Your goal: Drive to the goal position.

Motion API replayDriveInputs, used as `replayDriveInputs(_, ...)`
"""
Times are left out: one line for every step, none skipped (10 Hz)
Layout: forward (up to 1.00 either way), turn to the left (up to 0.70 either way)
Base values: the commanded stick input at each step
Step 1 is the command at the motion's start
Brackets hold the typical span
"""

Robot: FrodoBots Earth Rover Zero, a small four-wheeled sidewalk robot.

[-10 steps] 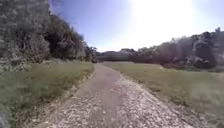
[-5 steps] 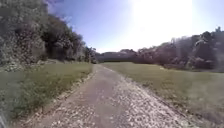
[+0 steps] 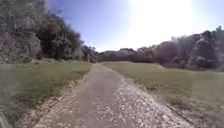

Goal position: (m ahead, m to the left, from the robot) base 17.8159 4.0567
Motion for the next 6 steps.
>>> replayDriveInputs(0.85, 0.0)
replayDriveInputs(0.85, 0.0)
replayDriveInputs(0.85, 0.0)
replayDriveInputs(0.85, 0.0)
replayDriveInputs(0.85, 0.0)
replayDriveInputs(0.85, 0.0)
